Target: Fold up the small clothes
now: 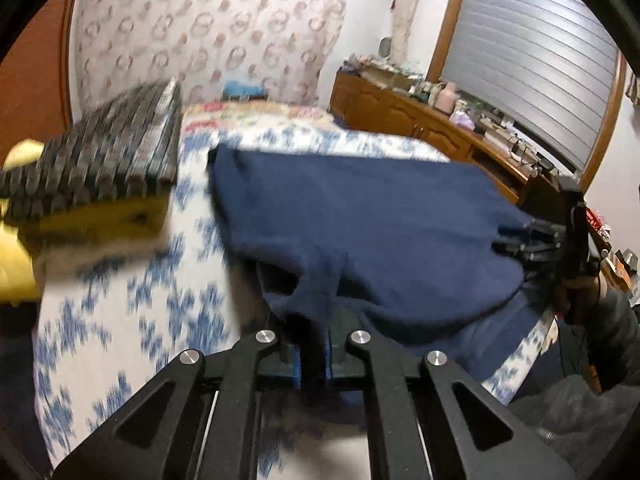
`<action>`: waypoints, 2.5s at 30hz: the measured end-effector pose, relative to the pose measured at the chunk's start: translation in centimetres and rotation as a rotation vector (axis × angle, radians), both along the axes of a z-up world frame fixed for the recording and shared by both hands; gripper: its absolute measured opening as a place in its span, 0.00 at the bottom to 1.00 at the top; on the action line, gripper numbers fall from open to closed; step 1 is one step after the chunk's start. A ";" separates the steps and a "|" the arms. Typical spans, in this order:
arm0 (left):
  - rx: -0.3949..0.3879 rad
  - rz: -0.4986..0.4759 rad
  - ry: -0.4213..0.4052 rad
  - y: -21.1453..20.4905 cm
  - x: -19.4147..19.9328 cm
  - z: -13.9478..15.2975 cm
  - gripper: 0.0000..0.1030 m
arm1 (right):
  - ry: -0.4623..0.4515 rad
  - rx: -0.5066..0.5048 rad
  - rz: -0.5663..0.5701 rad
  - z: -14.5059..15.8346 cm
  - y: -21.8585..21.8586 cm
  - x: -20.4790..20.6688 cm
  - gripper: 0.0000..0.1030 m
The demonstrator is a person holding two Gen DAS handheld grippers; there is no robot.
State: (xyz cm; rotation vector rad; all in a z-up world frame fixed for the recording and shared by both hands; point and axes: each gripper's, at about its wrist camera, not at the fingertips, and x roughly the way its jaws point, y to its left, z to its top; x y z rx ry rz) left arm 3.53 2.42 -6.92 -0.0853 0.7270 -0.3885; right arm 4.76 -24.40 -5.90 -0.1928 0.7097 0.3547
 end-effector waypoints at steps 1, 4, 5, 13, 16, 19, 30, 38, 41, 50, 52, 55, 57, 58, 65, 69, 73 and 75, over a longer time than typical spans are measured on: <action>-0.002 -0.010 -0.016 -0.5 0.5 0.7 0.07 | 0.000 0.001 0.000 0.0 0.0 0.0 0.62; -0.003 -0.047 -0.061 -2.1 1.7 2.6 0.07 | 0.004 0.010 0.002 0.1 0.2 -0.1 0.62; -0.006 -0.060 -0.072 -2.5 2.1 3.0 0.07 | 0.007 0.015 0.005 0.1 0.2 -0.1 0.61; -0.031 -0.219 -0.138 -8.5 4.9 7.0 0.07 | -0.031 0.075 -0.045 1.6 -1.5 -1.8 0.61; -0.033 -0.282 -0.153 -11.1 5.5 8.3 0.07 | -0.061 0.074 -0.076 2.5 -2.8 -2.9 0.61; -0.032 -0.358 -0.168 -14.2 6.0 9.6 0.07 | -0.096 0.069 -0.108 3.5 -3.7 -4.0 0.61; -0.019 -0.504 -0.108 -21.0 6.7 10.0 0.29 | -0.157 0.108 -0.184 3.9 -4.1 -6.6 0.61; 0.025 -0.439 -0.083 -19.2 6.8 7.9 0.62 | -0.128 0.116 -0.160 2.9 -2.3 -6.0 0.61; 0.028 -0.413 -0.096 -17.9 6.4 7.9 0.71 | -0.124 0.115 -0.137 3.0 -1.8 -5.4 0.61; 0.054 -0.304 -0.108 -13.7 5.7 6.5 0.73 | -0.156 0.096 -0.116 4.2 -1.4 -4.2 0.62; 0.056 -0.277 -0.098 -12.8 5.7 6.2 0.73 | -0.172 0.101 -0.124 4.4 -1.8 -4.8 0.62; 0.056 -0.251 -0.096 -11.7 5.7 5.8 0.73 | -0.193 0.112 -0.126 4.5 -1.8 -5.3 0.62; 0.047 -0.241 -0.095 -11.2 5.5 5.6 0.73 | -0.193 0.111 -0.118 4.1 -1.4 -5.5 0.63; 0.044 -0.238 -0.094 -11.1 5.6 5.4 0.73 | -0.188 0.105 -0.115 3.7 -1.0 -5.3 0.63; 0.059 -0.213 -0.098 -10.2 5.0 4.7 0.73 | -0.112 0.079 -0.073 2.0 0.0 -3.4 0.63; 0.054 -0.186 -0.102 -9.4 4.8 4.7 0.73 | -0.104 0.058 -0.032 2.5 1.5 -2.3 0.63; 0.049 -0.155 -0.112 -8.1 4.7 4.9 0.73 | -0.109 0.051 0.028 3.3 3.8 -1.4 0.63; 0.045 -0.138 -0.116 -7.4 4.8 5.1 0.73 | -0.109 0.042 0.055 3.5 5.0 -0.8 0.63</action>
